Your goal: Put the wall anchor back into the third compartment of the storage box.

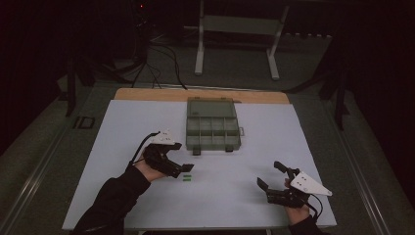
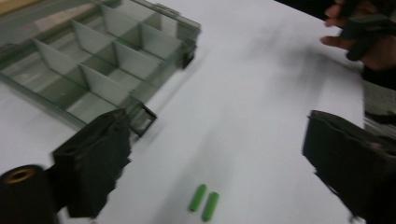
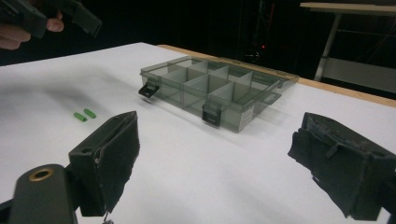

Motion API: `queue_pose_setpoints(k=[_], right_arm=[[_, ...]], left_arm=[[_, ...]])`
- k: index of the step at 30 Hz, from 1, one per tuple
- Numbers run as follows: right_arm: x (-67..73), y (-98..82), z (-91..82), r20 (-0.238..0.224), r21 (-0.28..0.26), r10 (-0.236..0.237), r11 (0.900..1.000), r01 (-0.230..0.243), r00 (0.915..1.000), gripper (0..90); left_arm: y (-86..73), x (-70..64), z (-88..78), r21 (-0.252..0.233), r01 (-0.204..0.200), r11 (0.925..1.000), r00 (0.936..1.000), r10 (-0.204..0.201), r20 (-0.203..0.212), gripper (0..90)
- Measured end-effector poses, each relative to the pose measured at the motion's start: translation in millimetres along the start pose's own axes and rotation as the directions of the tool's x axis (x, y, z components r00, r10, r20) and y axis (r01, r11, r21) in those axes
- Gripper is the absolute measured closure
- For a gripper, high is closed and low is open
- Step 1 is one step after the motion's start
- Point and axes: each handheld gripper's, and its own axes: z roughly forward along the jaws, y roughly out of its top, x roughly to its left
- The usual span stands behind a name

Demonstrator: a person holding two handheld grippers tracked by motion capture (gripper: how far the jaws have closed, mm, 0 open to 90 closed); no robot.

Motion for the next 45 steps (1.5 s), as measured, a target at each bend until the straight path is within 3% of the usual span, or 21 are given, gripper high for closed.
queue_pose_setpoints(k=[6, 10, 16, 24, 28, 35, 37, 38, 42, 45], right_arm=[[0.4, -0.1, 0.3, -0.001, 0.002, -0.001, 1.0, 0.001, 1.0, 13.1], [0.4, 0.0, 0.2, -0.001, 0.001, -0.001, 1.0, 0.001, 1.0, 13.1], [0.4, 0.0, 0.1, -0.001, 0.001, 0.0, 1.0, 0.0, 1.0, 13.1], [0.3, -0.2, 0.3, -0.002, 0.002, 0.001, 1.0, -0.001, 1.0, 13.1], [0.2, -0.3, 0.2, -0.001, 0.003, 0.003, 1.0, -0.003, 1.0, 13.1], [-0.6, -0.3, -0.2, -0.002, 0.001, 0.005, 1.0, -0.005, 1.0, 13.1], [-0.7, -0.3, -0.4, -0.001, 0.001, 0.005, 1.0, -0.005, 1.0, 13.1], [-1.0, -0.3, -0.6, 0.0, 0.0, 0.007, 1.0, -0.007, 1.0, 13.1], [-1.0, -0.2, -0.7, 0.001, -0.001, 0.007, 1.0, -0.007, 1.0, 13.1], [-1.2, -0.3, -0.6, 0.001, 0.001, 0.008, 1.0, -0.008, 1.0, 13.1]], left_arm=[[-12.6, -3.2, 7.6, 0.022, -0.027, 0.9994, 0.9991, 0.026, 0.033, 19.8], [-19.8, -3.8, 12.1, 0.036, -0.041, 0.9985, 0.9981, 0.04, 0.046, 32.3], [-27.9, -3.2, 21.6, 0.095, -0.069, 0.9931, 0.9972, 0.066, 0.036, 44.6], [-40.7, 5.3, 34.8, 0.168, -0.07, 0.9833, 0.9974, 0.065, 0.032, 55.8], [-42.7, 7.1, 39.4, 0.181, -0.065, 0.9814, 0.9974, 0.059, 0.041, 62.8], [-42.7, 11.4, 51.6, 0.226, -0.071, 0.9715, 0.9968, 0.061, 0.052, 73.3], [-42.9, 12.0, 53.1, 0.237, -0.074, 0.9686, 0.9967, 0.065, 0.049, 75.0], [-43.5, 13.2, 55.9, 0.256, -0.077, 0.9636, 0.9968, 0.069, 0.042, 75.1], [-43.6, 15.2, 57.1, 0.265, -0.079, 0.961, 0.9967, 0.07, 0.041, 75.9], [-42.5, 15.1, 58.3, 0.272, -0.075, 0.9593, 0.9971, 0.07, 0.029, 82.3]])
